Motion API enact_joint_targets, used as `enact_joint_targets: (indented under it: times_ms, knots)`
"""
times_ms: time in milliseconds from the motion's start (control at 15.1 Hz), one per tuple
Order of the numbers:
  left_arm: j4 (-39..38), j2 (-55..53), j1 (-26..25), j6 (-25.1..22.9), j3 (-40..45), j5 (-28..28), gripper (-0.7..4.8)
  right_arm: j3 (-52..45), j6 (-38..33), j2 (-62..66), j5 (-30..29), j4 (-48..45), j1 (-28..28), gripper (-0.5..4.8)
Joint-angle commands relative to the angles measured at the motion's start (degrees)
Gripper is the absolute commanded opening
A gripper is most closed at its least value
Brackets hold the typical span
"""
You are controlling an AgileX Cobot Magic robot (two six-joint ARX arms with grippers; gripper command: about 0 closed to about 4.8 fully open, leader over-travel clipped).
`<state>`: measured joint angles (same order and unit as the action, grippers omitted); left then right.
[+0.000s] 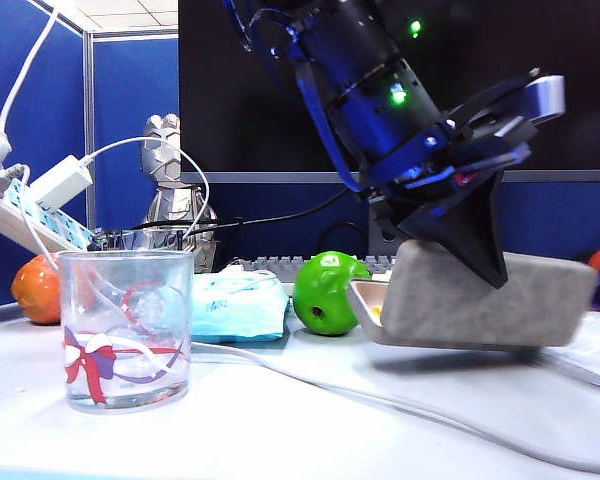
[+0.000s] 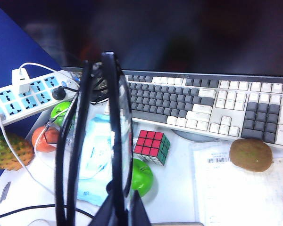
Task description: Pick up the glasses, fold the temples of the glasses, place the glasses into the glasses case, and finally close the glasses case.
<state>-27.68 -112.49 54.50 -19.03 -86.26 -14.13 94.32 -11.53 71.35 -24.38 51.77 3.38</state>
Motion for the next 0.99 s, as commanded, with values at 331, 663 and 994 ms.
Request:
enact_joint_targets:
  times_ms: [331,663,994]
  knots:
    - [4.83,-0.77,0.02,-5.99,-0.07,11.17,0.83,0.24,-0.02,-0.20,-1.22,-1.01,0.07,-0.06]
    - [2.54,-4.59,1.03,-4.11,-0.07,9.84,0.83,0.24,-0.02,-0.20,-1.20,-1.01,0.07,-0.06]
    - [2.40,-4.57,1.90,-0.13,-0.09,-1.66,2.03,0.24,0.00,0.09,-1.20,-1.01,0.07,-0.06]
